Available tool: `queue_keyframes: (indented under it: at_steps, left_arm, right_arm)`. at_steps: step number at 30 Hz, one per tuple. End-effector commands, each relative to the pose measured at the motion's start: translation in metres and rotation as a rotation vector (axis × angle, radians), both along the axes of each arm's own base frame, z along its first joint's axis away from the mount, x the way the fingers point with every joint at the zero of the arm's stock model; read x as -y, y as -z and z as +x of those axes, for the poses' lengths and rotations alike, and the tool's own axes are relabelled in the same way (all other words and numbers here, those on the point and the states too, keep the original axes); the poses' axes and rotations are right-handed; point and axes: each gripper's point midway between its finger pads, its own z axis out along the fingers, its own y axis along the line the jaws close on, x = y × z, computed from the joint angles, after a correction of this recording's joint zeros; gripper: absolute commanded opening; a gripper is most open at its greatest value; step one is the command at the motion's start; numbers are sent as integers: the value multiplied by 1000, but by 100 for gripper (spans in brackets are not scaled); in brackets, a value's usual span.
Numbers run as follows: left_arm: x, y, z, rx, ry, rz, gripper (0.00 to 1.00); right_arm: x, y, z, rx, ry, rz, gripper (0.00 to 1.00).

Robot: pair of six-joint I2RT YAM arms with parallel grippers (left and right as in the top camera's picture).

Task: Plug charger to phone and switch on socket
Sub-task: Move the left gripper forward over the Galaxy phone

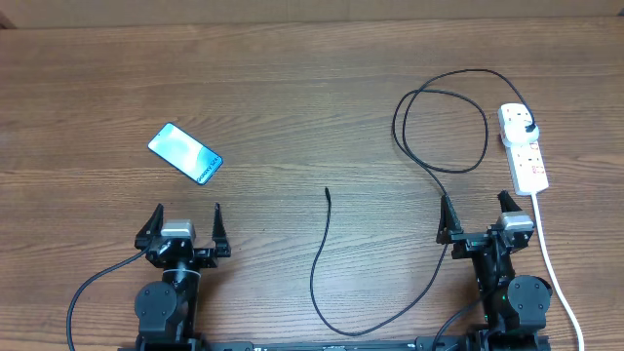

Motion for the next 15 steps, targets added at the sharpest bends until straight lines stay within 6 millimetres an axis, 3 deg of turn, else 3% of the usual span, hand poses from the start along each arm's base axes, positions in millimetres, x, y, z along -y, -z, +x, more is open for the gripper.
queue_keyframes:
  at_steps: [1,9,15]
  left_arm:
    - [1,-12,-9,-42,11,21,99]
    - [-8,-68,-27,-94,-39,32,100]
    - [-13,-94,-24,-194,-63,30,100]
  right_arm:
    - [1,2,0,1,8,2,100]
    - [1,3,0,1,8,2,100]
    - [1,2,0,1,8,2,100]
